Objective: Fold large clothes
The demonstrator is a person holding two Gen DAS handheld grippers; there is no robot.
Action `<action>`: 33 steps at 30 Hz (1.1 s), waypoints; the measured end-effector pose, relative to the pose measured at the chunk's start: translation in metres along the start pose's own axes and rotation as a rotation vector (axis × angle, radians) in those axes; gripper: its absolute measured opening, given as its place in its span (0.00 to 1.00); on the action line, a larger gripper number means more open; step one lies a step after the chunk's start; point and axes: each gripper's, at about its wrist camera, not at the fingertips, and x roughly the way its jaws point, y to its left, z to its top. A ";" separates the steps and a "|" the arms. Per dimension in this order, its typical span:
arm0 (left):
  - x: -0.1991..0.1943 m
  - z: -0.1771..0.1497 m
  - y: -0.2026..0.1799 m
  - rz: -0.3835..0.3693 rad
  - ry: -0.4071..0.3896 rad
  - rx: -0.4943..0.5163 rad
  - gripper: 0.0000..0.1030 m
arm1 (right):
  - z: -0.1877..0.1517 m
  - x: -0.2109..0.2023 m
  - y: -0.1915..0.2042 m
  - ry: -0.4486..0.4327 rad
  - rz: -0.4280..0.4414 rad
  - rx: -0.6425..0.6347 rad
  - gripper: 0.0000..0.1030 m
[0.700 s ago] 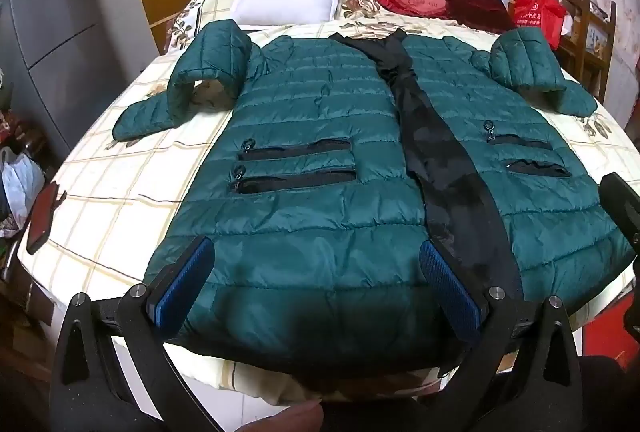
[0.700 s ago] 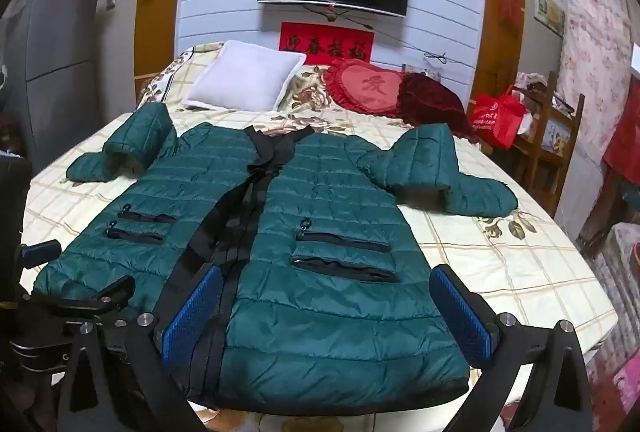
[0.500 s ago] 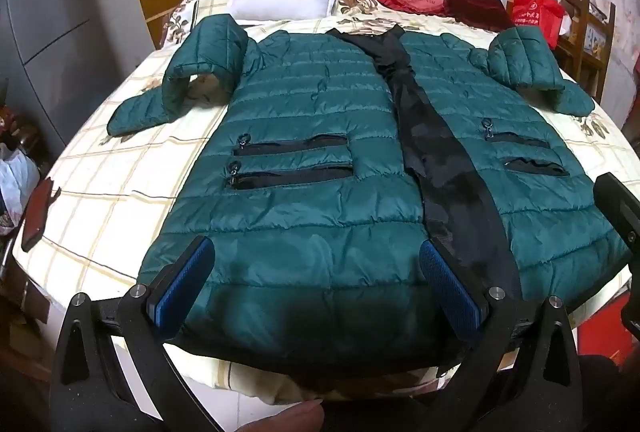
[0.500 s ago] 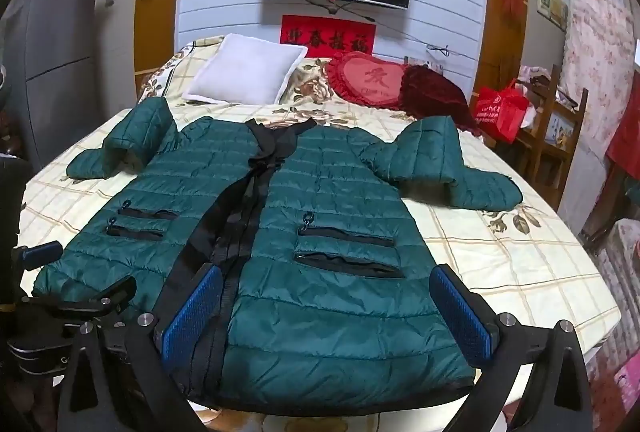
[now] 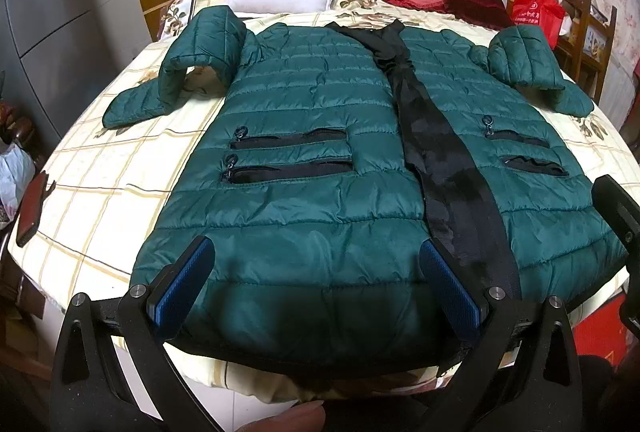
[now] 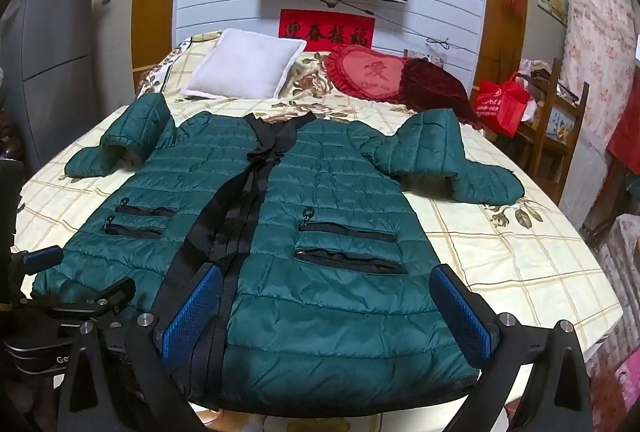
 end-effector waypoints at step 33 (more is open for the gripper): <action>0.001 0.001 0.000 0.000 0.004 -0.001 1.00 | -0.001 -0.004 -0.004 -0.006 -0.001 0.011 1.00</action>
